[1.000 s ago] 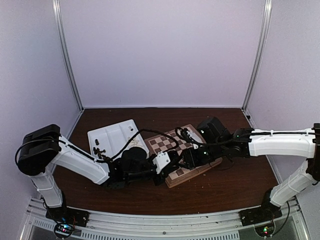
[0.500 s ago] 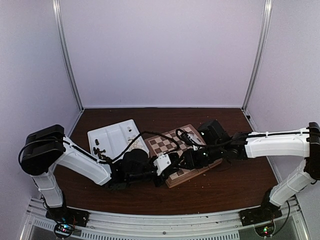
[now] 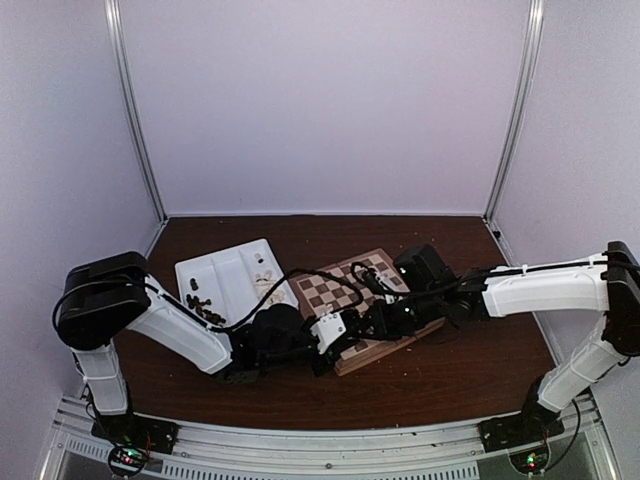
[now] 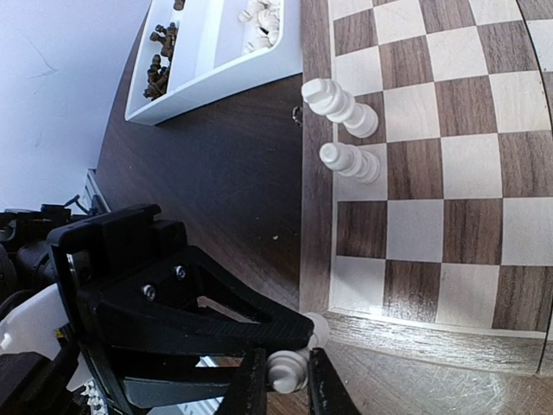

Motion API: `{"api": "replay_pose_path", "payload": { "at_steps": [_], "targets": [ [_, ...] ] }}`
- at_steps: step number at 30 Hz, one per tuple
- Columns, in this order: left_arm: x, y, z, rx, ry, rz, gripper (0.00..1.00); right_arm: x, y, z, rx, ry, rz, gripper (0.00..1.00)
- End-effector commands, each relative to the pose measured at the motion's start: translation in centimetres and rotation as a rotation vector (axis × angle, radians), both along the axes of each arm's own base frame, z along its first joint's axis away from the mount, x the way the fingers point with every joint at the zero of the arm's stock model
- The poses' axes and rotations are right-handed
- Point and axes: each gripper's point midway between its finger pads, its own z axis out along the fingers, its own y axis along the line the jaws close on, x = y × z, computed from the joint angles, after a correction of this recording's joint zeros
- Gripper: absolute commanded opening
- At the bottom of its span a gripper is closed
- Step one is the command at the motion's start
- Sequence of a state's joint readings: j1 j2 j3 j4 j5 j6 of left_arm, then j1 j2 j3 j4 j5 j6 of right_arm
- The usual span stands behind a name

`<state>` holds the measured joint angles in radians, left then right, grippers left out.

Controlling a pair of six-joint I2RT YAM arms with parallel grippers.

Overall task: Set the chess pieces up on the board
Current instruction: Place the chess piece on the chessboard.

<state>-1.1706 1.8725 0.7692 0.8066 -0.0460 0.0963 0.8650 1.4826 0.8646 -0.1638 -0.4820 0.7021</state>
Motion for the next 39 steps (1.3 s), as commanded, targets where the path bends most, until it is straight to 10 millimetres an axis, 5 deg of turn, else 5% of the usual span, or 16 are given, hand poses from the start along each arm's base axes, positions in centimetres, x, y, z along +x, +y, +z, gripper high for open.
{"api": "replay_pose_path", "payload": {
  "at_steps": [1, 13, 19, 22, 31, 39],
  "targets": [
    [1.2, -0.7, 0.3, -0.038, -0.03, 0.047, 0.11, 0.3, -0.1, -1.3, -0.034, -0.012, 0.02, 0.13],
    [1.3, -1.1, -2.2, 0.035, 0.025, 0.049, 0.16, 1.3, -1.4, -2.8, -0.164, -0.089, 0.037, 0.08],
    [0.9, -0.7, -2.2, 0.027, 0.063, 0.048, 0.29, 1.7, -2.0, -2.9, -0.211, -0.145, 0.034, 0.07],
    [0.4, -0.2, -2.0, 0.011, 0.084, 0.042, 0.43, 2.0, -2.4, -2.8, -0.241, -0.181, 0.031, 0.06],
    [-1.0, 2.8, -0.2, -0.005, 0.154, 0.063, 0.44, 2.0, -2.1, -2.3, -0.267, -0.258, 0.062, 0.07],
    [-1.3, 6.9, 1.3, 0.005, 0.229, 0.171, 0.44, 1.5, 0.2, -1.9, -0.255, -0.294, 0.127, 0.08]
  ]
}}
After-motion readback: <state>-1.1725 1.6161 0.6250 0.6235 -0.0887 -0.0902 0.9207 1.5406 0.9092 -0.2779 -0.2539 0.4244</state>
